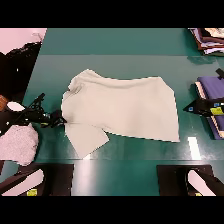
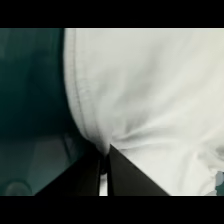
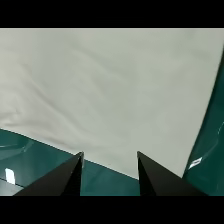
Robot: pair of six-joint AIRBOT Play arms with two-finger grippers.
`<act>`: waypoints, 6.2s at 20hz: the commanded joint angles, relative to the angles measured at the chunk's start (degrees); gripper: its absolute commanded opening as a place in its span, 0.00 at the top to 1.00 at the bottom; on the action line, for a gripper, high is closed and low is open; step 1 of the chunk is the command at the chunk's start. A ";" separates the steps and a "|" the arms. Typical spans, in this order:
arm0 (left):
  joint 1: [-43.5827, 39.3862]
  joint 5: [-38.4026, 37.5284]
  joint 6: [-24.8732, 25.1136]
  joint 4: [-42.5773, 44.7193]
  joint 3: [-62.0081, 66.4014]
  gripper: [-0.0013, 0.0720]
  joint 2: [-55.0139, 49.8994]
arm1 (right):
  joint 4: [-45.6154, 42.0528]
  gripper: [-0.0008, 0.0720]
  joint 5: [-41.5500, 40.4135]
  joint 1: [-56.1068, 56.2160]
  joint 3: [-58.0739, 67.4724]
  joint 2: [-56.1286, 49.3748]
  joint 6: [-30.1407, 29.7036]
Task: Fold the shirts.
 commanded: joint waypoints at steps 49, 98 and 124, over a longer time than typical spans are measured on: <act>0.02 -11.21 -7.02 -3.19 85.77 0.95 19.26 | -4.70 0.97 2.71 -0.50 63.63 1.68 1.70; -8.70 -10.54 -8.50 16.92 16.74 0.30 -3.96 | -6.51 0.46 -11.50 -0.11 9.60 -14.43 1.51; -19.39 1.55 -4.04 -4.00 -9.27 0.94 12.04 | -6.23 0.46 -4.48 -20.02 -16.65 -2.36 0.46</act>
